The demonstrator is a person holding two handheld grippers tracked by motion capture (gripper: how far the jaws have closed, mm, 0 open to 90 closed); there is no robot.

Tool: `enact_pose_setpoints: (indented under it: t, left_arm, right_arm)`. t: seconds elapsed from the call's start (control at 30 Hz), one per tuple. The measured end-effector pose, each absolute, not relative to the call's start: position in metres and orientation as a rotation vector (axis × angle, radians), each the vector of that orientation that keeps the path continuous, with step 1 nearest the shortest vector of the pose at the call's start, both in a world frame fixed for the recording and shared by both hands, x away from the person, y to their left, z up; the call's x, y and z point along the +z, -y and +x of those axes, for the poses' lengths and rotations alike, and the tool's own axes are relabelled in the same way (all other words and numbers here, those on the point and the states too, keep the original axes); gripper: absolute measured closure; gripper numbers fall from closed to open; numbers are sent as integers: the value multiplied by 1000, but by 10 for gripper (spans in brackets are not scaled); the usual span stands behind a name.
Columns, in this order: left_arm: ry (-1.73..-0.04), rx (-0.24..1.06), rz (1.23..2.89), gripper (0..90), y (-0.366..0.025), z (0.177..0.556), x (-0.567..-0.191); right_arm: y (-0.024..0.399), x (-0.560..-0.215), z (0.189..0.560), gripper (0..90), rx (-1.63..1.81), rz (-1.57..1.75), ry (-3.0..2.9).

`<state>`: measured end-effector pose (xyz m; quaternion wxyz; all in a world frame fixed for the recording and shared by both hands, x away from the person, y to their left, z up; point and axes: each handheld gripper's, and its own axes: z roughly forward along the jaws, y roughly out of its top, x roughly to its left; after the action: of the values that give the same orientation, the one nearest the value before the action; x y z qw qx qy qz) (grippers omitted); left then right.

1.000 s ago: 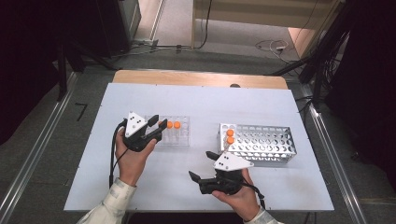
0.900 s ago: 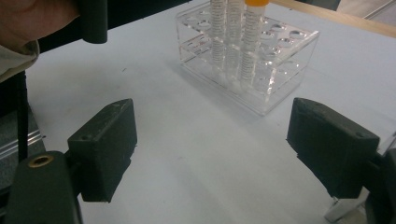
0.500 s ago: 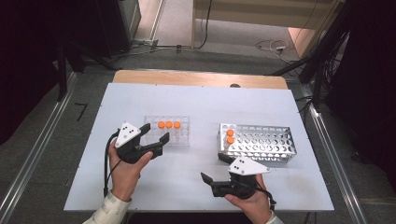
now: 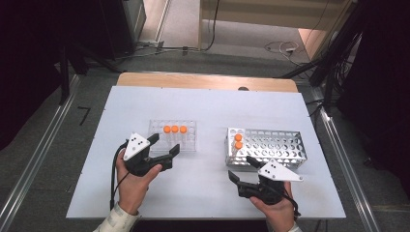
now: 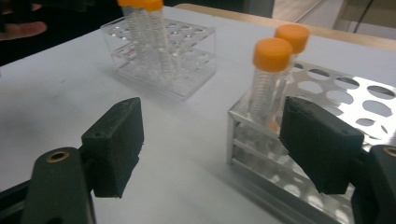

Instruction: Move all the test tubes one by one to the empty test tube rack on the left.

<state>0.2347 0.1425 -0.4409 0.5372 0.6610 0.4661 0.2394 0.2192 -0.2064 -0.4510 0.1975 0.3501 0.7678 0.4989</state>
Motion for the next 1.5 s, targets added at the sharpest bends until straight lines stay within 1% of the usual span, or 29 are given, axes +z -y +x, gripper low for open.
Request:
enact_pose_setpoints:
  t: [0.1, 0.3, 0.5, 0.77, 1.13, 1.23, 1.5]
  left_arm:
    - [-1110, 573, 1580, 183, -143, 235, -442]
    - [-1112, 562, 1587, 183, -143, 236, -443]
    - [-1111, 566, 1586, 184, -143, 236, -444]
    - [-1117, 564, 1593, 182, -143, 237, -446]
    - [-1116, 560, 1596, 182, -143, 237, -446]
    - [-1118, 558, 1593, 182, -143, 237, -446]
    - [-1119, 561, 1594, 183, -143, 237, -446]
  right_arm:
    - [207, -455, 227, 230, 1381, 1010, -2115]
    - [205, -465, 245, 313, 1352, 1059, -2081]
    - [203, -469, 256, 417, 1338, 1077, -2058]
    - [200, -471, 263, 529, 1345, 1085, -2054]
    - [196, -472, 268, 653, 1362, 1115, -2041]
    - [195, -472, 267, 703, 1359, 1114, -2035]
    - [195, -466, 264, 713, 1378, 1101, -2013]
